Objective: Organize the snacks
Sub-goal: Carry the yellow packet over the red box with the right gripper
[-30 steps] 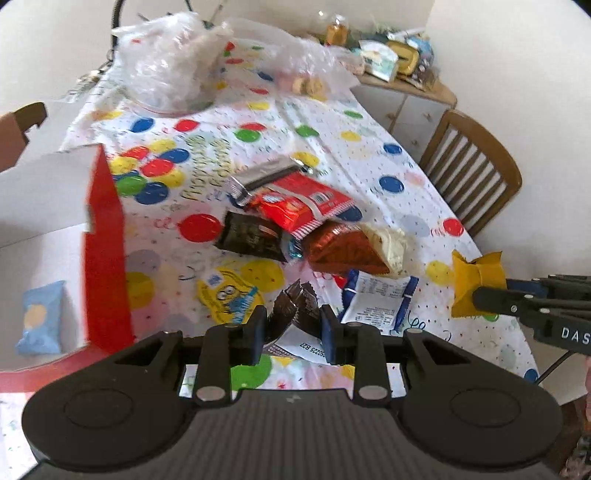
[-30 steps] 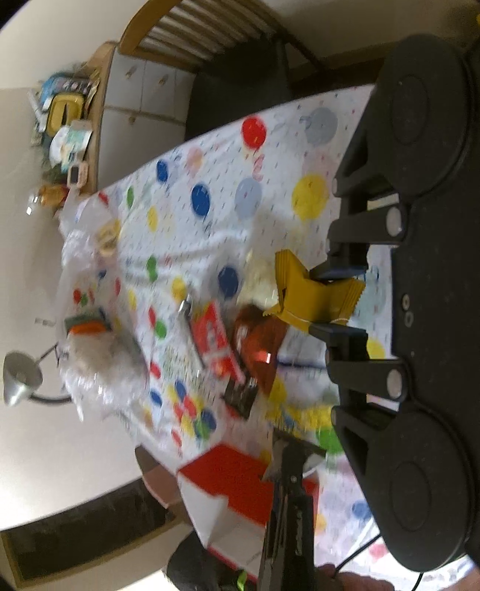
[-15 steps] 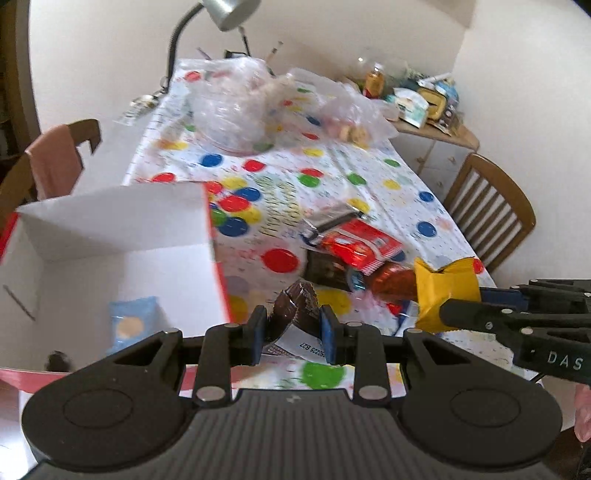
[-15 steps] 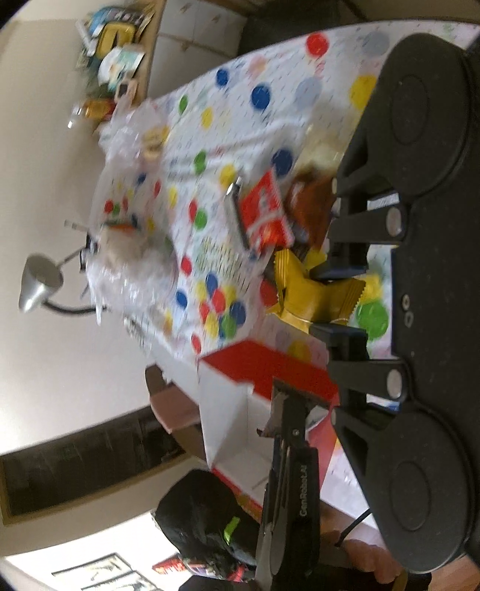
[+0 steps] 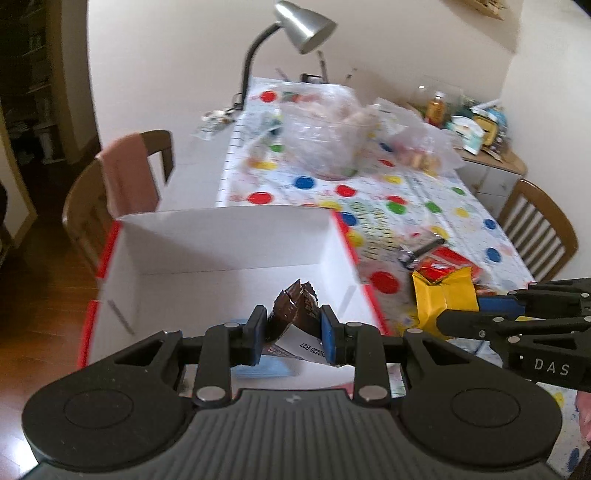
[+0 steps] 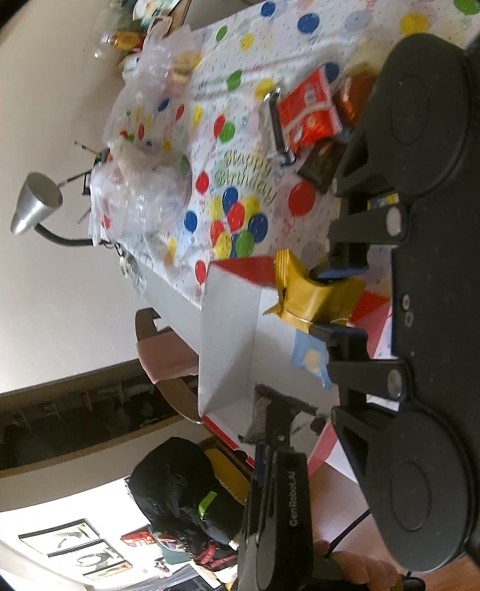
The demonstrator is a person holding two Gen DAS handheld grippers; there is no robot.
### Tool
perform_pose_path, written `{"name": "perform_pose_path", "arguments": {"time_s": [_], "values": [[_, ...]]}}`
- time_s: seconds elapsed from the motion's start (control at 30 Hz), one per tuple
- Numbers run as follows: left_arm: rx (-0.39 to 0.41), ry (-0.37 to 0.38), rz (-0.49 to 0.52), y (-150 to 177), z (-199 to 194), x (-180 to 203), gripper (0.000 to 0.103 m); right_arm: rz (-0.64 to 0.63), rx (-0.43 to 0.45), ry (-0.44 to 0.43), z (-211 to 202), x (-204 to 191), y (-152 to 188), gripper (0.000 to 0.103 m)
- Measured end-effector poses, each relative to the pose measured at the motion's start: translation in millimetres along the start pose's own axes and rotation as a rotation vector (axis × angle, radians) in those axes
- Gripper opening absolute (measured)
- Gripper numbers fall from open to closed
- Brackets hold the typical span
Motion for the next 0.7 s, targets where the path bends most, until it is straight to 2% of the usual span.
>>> {"name": "perform_pose_path", "arguments": {"time_s": [0.2, 0.43, 0.7], "values": [[0.000, -0.061, -0.005, -8, 8, -43, 0.029, -0.027, -0.031, -0.016, 33, -24, -17, 0.023], [-0.037, -0.112, 0.019, -11, 32, -83, 0.029, -0.094, -0.095, -0.025, 78, -53, -26, 0.023], [-0.093, -0.130, 0.078, -4, 61, -99, 0.030, -0.104, -0.190, -0.031, 124, -67, -18, 0.023]]}}
Point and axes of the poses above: each gripper's, at about its wrist camera, not at the fingertips, and z roughly the way its jaws point, x to its right, y to its underside, the point moved 8 cm from there along z, roughly the way its jaws point, and after that the axes turned 13 degrees about -z, right-handed, at the moved point
